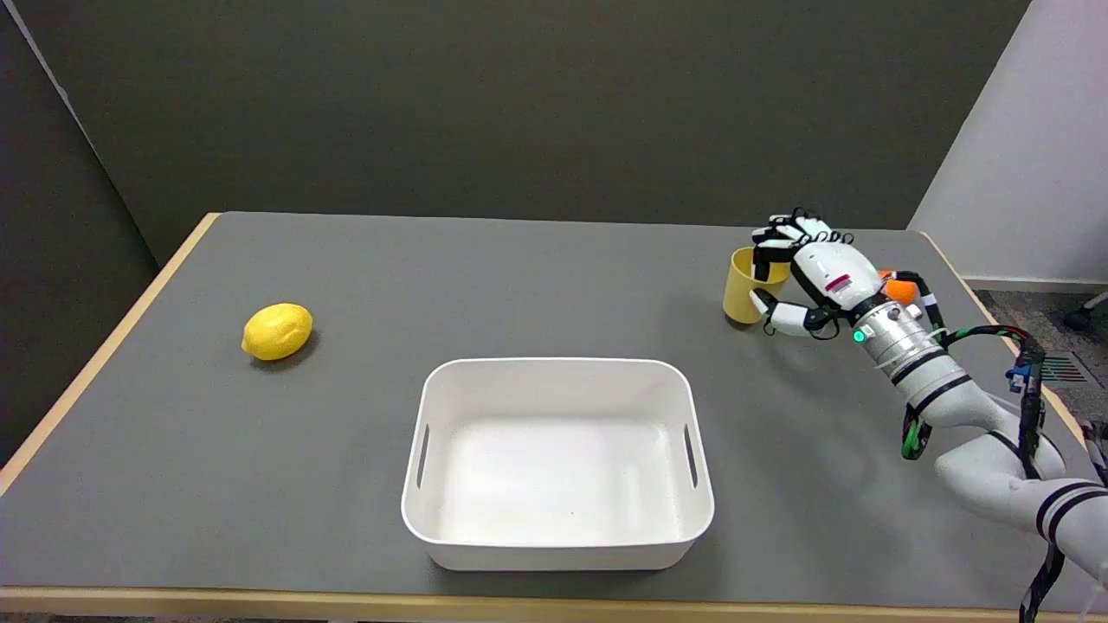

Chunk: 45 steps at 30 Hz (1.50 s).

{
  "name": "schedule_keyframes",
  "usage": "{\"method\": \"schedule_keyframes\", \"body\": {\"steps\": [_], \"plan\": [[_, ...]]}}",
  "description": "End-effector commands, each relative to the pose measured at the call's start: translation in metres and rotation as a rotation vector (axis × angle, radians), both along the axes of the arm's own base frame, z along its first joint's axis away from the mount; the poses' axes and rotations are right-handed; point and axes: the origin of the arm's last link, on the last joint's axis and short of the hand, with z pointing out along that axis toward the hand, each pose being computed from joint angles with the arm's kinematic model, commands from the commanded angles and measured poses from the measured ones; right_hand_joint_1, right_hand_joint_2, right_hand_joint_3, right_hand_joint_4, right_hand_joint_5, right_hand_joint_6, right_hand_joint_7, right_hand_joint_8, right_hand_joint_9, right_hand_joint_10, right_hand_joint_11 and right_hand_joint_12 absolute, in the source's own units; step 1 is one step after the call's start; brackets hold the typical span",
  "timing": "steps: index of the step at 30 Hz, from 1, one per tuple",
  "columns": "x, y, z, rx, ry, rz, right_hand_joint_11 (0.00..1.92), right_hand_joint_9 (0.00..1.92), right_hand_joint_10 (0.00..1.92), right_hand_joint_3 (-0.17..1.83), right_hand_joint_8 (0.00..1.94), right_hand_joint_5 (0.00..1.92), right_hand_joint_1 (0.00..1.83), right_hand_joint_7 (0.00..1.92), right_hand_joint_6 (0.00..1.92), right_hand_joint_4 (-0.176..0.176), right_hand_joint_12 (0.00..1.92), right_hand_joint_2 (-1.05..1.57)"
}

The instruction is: Place the yellow cup in the white box.

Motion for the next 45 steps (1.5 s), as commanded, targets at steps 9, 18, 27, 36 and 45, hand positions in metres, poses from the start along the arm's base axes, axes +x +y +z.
{"method": "schedule_keyframes", "body": {"steps": [9,18,27,36,45], "plan": [[0.081,0.094,-0.076,0.27,-0.317,0.537,0.0,0.12,0.7,0.54,0.6,0.71,0.97,0.46,1.52,0.0,0.96,1.02],[0.082,0.112,-0.159,0.532,-0.463,0.506,0.02,0.16,0.72,0.65,0.65,0.68,0.91,0.47,1.61,0.071,0.97,0.99],[0.07,0.142,-0.22,0.741,-0.537,0.415,0.0,0.13,0.7,0.66,0.6,0.68,0.9,0.41,1.61,0.079,0.95,0.99],[0.052,0.158,-0.233,0.749,-0.616,0.324,0.0,0.1,0.68,0.61,0.54,0.71,0.92,0.39,1.55,0.111,1.02,0.98],[0.026,0.155,-0.208,0.632,-0.653,0.213,0.03,0.2,0.75,0.65,0.64,0.68,0.9,0.46,1.61,0.099,0.97,0.99]]}}
